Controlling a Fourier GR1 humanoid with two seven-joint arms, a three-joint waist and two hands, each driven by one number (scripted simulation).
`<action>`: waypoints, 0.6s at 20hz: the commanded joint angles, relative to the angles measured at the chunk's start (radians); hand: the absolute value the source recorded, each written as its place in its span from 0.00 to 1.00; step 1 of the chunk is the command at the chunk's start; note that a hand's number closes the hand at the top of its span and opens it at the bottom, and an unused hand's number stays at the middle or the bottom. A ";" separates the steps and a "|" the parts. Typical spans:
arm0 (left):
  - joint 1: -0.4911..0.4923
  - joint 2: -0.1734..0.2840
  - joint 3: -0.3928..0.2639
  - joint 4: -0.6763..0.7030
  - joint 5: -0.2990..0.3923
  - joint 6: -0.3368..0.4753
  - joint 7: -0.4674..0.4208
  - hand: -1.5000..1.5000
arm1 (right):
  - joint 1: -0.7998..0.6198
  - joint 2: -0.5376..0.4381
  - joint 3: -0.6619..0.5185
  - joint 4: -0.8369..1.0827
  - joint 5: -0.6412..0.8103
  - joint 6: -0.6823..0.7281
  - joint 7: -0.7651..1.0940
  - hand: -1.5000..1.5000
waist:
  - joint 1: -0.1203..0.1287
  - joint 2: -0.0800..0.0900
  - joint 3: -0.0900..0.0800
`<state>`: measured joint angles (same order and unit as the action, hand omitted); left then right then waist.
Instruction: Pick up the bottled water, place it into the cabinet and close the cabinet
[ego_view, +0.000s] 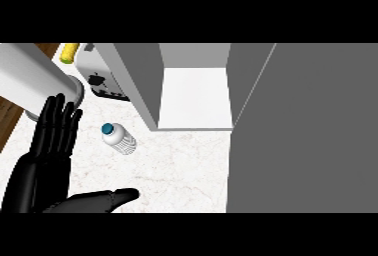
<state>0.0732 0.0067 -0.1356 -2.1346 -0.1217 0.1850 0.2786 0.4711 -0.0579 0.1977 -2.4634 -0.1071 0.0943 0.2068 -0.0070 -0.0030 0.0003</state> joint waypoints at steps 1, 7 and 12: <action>0.013 -0.006 -0.033 0.071 -0.023 0.039 -0.042 0.00 | 0.109 0.004 0.006 -0.092 -0.041 0.026 -0.030 0.00 | -0.004 0.001 0.000; 0.068 -0.006 -0.028 0.052 -0.041 0.083 -0.098 0.00 | 0.247 -0.021 0.026 -0.128 -0.035 0.059 -0.104 0.00 | -0.005 -0.001 0.000; 0.080 0.023 0.075 0.161 0.025 0.071 -0.186 0.00 | 0.295 -0.030 0.047 -0.150 -0.013 0.064 -0.143 0.00 | -0.006 -0.001 0.000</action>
<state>0.1458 0.0120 -0.1239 -2.0047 -0.1301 0.2614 0.1277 0.6773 -0.0562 0.2705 -2.4889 -0.0704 0.1316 0.0641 -0.0115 -0.0031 -0.0003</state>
